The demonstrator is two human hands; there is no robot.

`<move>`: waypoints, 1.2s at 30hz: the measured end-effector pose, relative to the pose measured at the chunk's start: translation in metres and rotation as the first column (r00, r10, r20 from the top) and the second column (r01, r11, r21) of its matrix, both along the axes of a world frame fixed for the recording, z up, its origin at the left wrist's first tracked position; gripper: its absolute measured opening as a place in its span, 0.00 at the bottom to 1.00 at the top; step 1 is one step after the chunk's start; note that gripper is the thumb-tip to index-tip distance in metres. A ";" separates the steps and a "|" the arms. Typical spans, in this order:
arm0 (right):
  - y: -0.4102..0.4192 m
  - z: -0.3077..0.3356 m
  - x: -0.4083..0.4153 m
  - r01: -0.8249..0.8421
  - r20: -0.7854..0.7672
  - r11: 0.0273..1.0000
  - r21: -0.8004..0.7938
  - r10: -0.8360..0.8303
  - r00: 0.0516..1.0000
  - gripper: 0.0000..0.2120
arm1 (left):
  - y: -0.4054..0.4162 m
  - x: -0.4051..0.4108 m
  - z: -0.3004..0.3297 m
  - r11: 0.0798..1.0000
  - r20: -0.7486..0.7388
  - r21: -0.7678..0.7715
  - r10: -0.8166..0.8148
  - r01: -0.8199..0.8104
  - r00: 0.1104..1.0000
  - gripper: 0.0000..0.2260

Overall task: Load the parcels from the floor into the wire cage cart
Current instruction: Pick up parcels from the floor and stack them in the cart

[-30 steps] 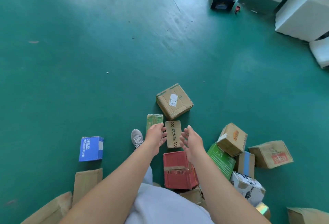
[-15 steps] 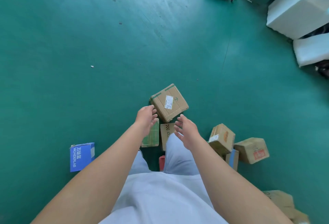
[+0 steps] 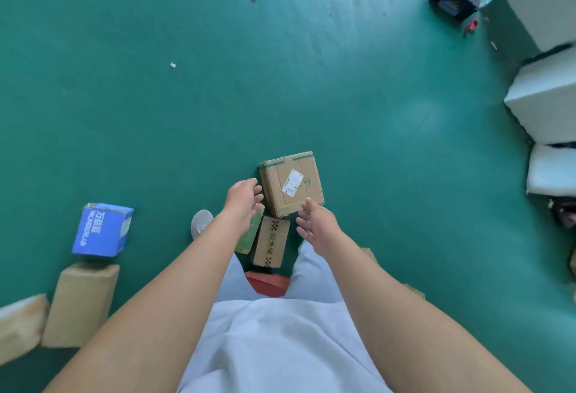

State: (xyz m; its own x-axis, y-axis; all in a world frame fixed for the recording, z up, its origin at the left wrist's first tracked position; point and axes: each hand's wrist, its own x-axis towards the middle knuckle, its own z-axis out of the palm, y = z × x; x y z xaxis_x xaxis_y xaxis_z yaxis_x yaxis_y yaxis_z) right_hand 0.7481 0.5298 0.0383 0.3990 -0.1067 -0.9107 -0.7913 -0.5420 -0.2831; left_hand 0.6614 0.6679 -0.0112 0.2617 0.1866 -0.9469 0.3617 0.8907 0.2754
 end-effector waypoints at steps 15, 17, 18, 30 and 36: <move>-0.076 -0.303 0.219 -0.391 -0.217 0.918 -0.073 0.368 0.904 0.10 | -0.101 0.126 -0.292 0.992 -0.275 -0.051 -0.125 0.115 0.953 0.07; -0.101 -0.361 0.232 -0.405 -0.237 0.906 -0.125 0.370 0.899 0.12 | -0.122 0.136 -0.343 0.984 -0.280 -0.090 -0.174 0.154 0.944 0.08; -0.111 -0.380 0.236 -0.440 -0.241 0.885 -0.154 0.398 0.885 0.13 | -0.130 0.137 -0.360 0.978 -0.283 -0.111 -0.202 0.178 0.937 0.09; -0.172 -0.623 0.259 -0.474 -0.056 0.766 -0.434 0.502 0.863 0.30 | -0.208 0.142 -0.600 0.936 -0.346 -0.229 -0.336 0.268 0.876 0.31; -0.190 -0.657 0.250 -0.332 -0.028 0.826 -0.456 0.360 0.933 0.47 | -0.219 0.139 -0.629 0.955 -0.329 -0.191 -0.279 0.226 0.902 0.32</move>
